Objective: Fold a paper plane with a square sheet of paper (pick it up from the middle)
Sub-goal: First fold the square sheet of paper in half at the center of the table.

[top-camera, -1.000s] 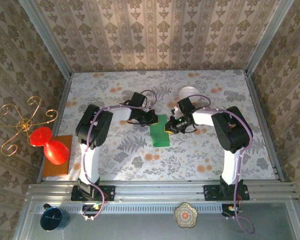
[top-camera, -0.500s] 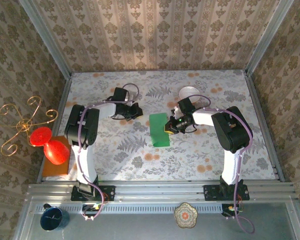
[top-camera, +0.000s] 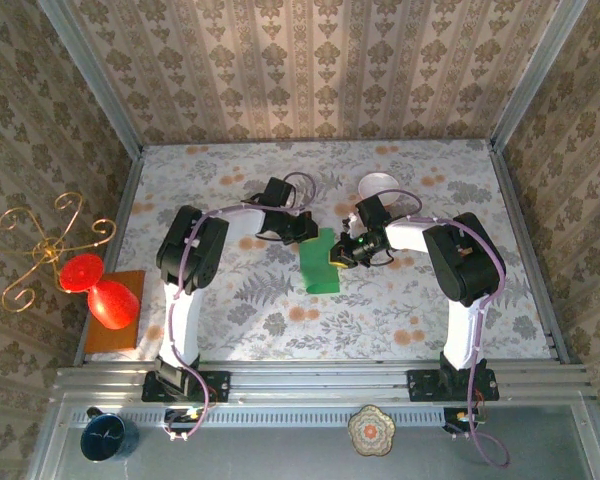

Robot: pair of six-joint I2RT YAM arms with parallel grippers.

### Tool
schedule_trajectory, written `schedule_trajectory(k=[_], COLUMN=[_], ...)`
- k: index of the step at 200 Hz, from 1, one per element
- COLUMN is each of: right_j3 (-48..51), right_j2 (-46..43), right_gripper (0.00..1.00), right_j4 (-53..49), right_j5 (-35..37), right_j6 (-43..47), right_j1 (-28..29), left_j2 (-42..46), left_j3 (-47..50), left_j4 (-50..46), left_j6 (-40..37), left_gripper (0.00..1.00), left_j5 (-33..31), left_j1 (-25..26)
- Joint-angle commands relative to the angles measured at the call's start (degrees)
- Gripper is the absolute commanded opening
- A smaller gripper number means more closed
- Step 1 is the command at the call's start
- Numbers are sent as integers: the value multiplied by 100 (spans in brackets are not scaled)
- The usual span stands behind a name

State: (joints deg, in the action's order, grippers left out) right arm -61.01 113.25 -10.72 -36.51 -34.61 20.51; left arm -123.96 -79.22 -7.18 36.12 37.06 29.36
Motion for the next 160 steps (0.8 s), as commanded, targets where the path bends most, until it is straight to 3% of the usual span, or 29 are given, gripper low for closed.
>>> schedule_trajectory(k=[1, 40, 65, 121, 160], right_j3=[510, 535, 549, 561, 533], right_j2=[734, 720, 707, 706, 720], right_gripper=[9, 9, 9, 9, 9], right_j4=[-870, -853, -844, -849, -844], right_j5=[1779, 1780, 1777, 1762, 1702], right_j6=[33, 25, 7, -19, -28], right_j1=[-126, -155, -156, -164, -178], left_j2=[-108, -121, 308, 1689, 1938], left_j3=[-20, 129, 244, 733, 1208], left_j4=[-161, -361, -497, -540, -337], left_j6=[-103, -360, -535, -402, 112], left_gripper=[5, 5, 5, 5, 5], left_j5=[-196, -458, -651, -1145, -924], left_j1=[-284, -962, -1005, -227, 509])
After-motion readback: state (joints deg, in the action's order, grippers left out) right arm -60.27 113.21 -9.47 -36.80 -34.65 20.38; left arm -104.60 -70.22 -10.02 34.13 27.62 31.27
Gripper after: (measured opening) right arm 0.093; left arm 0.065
